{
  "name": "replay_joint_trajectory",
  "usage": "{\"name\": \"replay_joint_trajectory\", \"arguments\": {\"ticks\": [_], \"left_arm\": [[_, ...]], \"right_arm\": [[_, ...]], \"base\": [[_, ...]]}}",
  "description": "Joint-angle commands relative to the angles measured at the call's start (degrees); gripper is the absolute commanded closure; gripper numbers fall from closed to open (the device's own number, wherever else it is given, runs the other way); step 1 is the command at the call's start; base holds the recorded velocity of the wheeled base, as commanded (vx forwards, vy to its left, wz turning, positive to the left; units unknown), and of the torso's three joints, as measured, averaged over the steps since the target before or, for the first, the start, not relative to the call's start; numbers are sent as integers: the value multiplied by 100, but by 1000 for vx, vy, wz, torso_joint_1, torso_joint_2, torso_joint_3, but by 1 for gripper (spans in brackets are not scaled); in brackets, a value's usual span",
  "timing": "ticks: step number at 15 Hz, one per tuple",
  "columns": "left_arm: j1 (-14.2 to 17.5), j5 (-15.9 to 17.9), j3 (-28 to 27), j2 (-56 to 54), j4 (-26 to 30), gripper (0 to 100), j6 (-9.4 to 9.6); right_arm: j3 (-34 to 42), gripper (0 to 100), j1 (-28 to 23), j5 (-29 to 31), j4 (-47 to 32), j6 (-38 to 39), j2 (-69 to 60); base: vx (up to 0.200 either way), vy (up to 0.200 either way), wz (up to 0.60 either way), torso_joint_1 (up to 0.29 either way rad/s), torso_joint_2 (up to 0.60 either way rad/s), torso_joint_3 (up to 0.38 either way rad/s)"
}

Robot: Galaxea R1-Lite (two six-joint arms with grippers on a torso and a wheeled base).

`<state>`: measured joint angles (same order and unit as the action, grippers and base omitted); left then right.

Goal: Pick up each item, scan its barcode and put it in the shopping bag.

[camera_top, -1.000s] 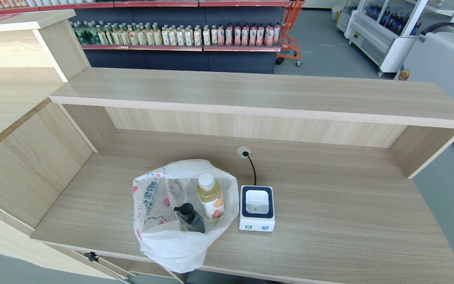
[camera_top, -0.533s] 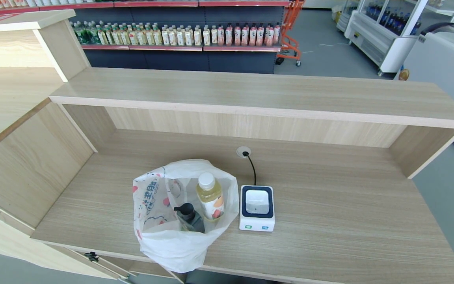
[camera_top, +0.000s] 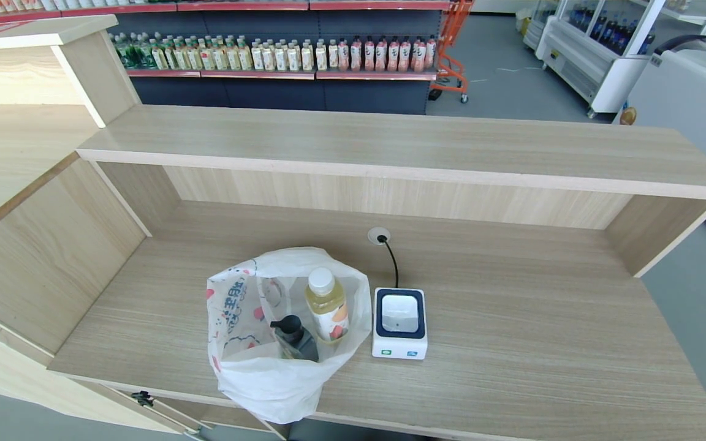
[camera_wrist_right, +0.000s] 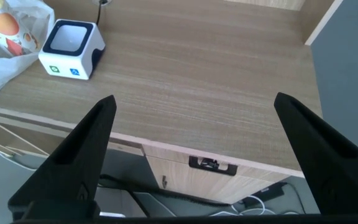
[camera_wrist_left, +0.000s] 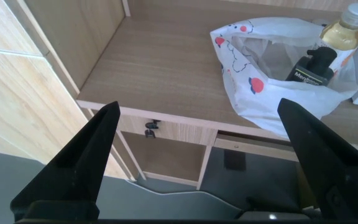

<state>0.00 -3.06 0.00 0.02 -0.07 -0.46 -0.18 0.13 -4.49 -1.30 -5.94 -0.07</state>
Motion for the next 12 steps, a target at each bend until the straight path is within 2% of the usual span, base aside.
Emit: {"name": "replay_joint_trajectory", "arguments": {"ticks": [1,2,12], "left_arm": [[0,-2,0,-2,-1,0,2],[0,-2,0,-2,-1,0,-6],[0,-2,0,-2,-1,0,-6]], "right_arm": [[1,0,4,0,-1,-4,7],[1,0,4,0,-1,-4,7],[1,0,4,88,-1,295,7]], "base": [[0,0,-600,7,2,7],[0,0,-600,7,2,2],[0,0,0,0,0,0]]}}
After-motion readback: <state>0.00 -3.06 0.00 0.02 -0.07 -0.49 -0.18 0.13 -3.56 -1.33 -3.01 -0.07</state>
